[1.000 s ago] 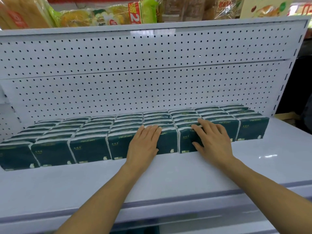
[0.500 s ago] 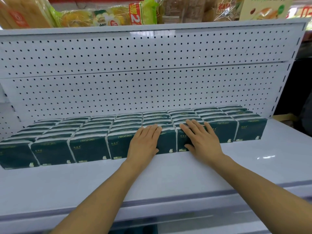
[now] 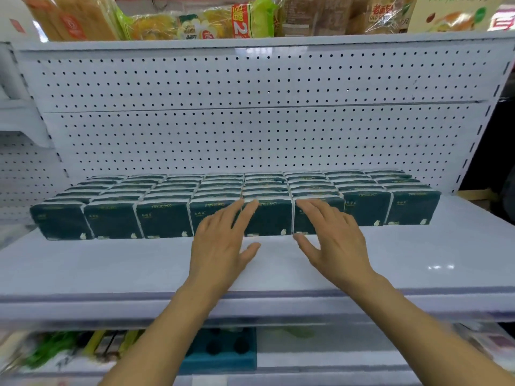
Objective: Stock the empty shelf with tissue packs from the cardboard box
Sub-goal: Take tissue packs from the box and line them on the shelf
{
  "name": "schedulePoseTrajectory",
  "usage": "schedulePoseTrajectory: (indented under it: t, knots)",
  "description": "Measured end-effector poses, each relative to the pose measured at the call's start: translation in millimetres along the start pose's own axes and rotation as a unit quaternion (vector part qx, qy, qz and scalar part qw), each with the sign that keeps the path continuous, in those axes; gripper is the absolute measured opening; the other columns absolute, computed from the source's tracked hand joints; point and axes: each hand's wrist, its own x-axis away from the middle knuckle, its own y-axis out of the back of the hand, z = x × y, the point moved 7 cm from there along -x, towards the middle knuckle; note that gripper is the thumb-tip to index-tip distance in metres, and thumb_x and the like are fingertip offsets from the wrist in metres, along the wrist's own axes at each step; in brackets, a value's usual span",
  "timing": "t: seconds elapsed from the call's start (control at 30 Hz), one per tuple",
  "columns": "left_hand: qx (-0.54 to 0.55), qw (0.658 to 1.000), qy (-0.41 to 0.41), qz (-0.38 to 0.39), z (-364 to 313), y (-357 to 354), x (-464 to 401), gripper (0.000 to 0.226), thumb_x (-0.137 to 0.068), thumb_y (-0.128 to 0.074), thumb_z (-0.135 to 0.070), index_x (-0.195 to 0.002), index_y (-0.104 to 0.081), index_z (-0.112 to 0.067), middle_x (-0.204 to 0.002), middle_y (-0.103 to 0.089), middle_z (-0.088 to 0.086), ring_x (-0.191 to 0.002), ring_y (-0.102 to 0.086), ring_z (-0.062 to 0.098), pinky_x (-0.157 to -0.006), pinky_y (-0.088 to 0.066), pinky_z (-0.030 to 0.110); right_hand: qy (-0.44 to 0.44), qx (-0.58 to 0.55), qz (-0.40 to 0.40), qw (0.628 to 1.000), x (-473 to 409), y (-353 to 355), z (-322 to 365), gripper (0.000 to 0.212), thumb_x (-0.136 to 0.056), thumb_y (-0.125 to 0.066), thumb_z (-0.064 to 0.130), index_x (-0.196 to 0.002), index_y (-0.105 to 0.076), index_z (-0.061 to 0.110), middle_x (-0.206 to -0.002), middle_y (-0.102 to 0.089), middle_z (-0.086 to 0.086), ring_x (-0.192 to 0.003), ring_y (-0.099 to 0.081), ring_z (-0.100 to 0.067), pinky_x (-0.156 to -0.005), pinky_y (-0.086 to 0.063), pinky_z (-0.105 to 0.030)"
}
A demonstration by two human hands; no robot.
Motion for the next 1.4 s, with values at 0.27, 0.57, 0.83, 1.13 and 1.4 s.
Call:
schedulePoseTrajectory:
  t: [0.27, 0.57, 0.83, 1.13, 1.4]
  knots:
    - [-0.005, 0.997, 0.027, 0.078, 22.0, 47.0, 124.3, 0.063, -0.092, -0.051, -0.050, -0.145, -0.041, -0.018, -0.137, -0.056, 0.005, -0.122, -0.054, 0.026, -0.103, -0.043, 0.046, 0.064, -0.062, 0.073, 0.993, 60.1, -4.3, 101.1, 0.058, -0.087, -0.065, 0.034, -0.139, -0.047, 0.016, -0.129, -0.059, -0.007, -0.112, -0.058, -0.030, -0.089, -0.048, -0.044]
    - [-0.042, 0.973, 0.158, 0.162, 137.6, 114.0, 269.0, 0.079, -0.089, -0.039, -0.064, -0.154, -0.020, -0.025, -0.157, -0.033, 0.002, -0.142, -0.034, 0.028, -0.112, -0.033, 0.048, 0.135, -0.131, 0.162, 0.969, 105.7, -44.8, 294.8, 0.063, -0.091, -0.051, 0.046, -0.146, -0.038, 0.017, -0.145, -0.045, -0.009, -0.126, -0.049, -0.030, -0.095, -0.048, -0.044]
    - [-0.041, 0.927, 0.247, 0.280, 278.7, 158.8, 409.4, 0.083, -0.094, -0.049, -0.058, -0.157, -0.006, -0.026, -0.163, -0.015, 0.001, -0.147, -0.021, 0.025, -0.113, -0.033, 0.047, 0.117, -0.194, 0.257, 0.940, 151.2, -113.1, 483.5, 0.064, -0.091, -0.062, 0.040, -0.145, -0.038, 0.017, -0.145, -0.043, -0.008, -0.123, -0.051, -0.030, -0.077, -0.055, -0.039]
    - [-0.011, 0.863, 0.330, 0.382, 383.6, 150.9, 559.7, 0.080, -0.096, -0.050, -0.054, -0.157, -0.010, -0.021, -0.157, -0.028, 0.004, -0.140, -0.032, 0.026, -0.108, -0.038, 0.043, 0.141, -0.172, 0.429, 0.875, 218.6, -202.1, 602.0, 0.055, -0.096, -0.052, 0.041, -0.146, -0.035, 0.022, -0.143, -0.044, -0.004, -0.129, -0.042, -0.027, -0.094, -0.046, -0.040]
    - [0.059, 0.778, 0.413, 0.470, 404.4, 100.1, 685.3, 0.072, -0.096, -0.053, -0.048, -0.154, -0.019, -0.024, -0.150, -0.036, 0.003, -0.131, -0.043, 0.024, -0.102, -0.044, 0.040, 0.252, -0.092, 0.564, 0.781, 299.9, -291.8, 660.5, 0.036, -0.098, -0.044, 0.039, -0.127, -0.050, 0.019, -0.124, -0.055, -0.004, -0.120, -0.045, -0.026, -0.094, -0.033, -0.035]
